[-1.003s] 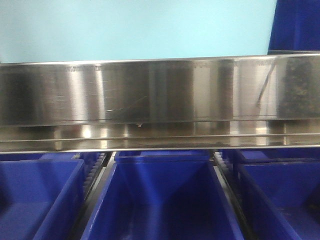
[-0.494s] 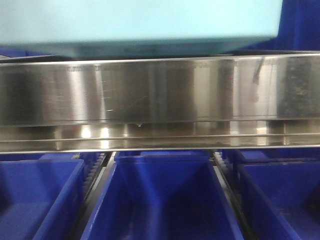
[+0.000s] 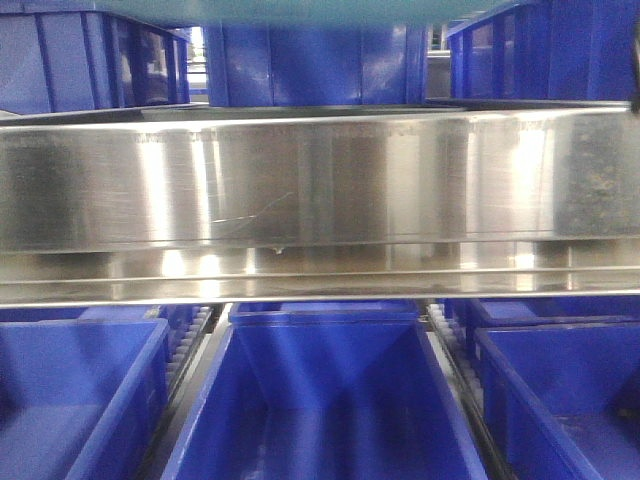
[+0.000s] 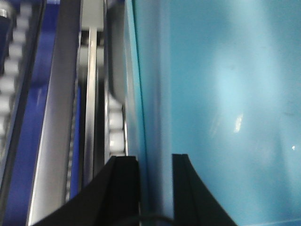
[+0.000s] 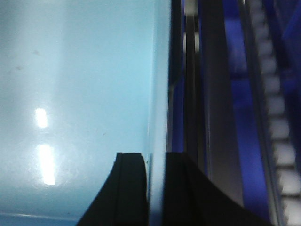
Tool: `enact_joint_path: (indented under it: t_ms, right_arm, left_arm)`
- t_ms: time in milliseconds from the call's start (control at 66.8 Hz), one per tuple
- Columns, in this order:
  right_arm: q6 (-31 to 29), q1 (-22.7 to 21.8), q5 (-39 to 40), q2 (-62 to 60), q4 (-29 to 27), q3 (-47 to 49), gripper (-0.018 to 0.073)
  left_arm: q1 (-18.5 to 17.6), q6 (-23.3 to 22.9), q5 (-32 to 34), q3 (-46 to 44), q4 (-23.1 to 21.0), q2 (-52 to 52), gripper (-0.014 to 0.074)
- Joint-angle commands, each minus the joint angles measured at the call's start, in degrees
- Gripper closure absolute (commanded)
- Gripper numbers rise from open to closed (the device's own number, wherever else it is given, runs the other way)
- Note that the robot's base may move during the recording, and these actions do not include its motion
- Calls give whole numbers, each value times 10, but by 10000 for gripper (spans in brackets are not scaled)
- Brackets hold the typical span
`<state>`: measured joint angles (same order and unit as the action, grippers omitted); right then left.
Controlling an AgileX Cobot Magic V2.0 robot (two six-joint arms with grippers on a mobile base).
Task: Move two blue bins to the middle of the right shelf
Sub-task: 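Lift the light-blue bin up off the shelf rollers with both grippers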
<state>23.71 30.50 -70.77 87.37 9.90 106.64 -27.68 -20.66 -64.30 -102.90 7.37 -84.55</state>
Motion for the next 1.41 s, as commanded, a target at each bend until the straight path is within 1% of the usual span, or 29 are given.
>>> enact_joint_path:
  t_ms: [0, 105, 240, 449, 1123, 1392]
  right_arm:
    - [-13, 0, 57, -13, 11, 23, 726]
    - [-14, 0, 68, -13, 26, 34, 726]
    - [-14, 0, 90, -13, 46, 36, 726]
    - [-14, 0, 115, -13, 50, 36, 726]
    - [-14, 0, 132, -13, 51, 36, 726]
    - [-14, 0, 102, -13, 51, 36, 726]
  left_arm:
    - [0, 11, 70, -16, -16, 15, 707]
    - [0, 12, 94, -19, -14, 16, 707]
    - [0, 12, 118, -19, 12, 16, 707]
    - [0, 12, 131, -19, 31, 16, 707]
    - [0, 12, 133, -19, 35, 16, 707]
    - [0, 12, 133, -19, 35, 16, 707]
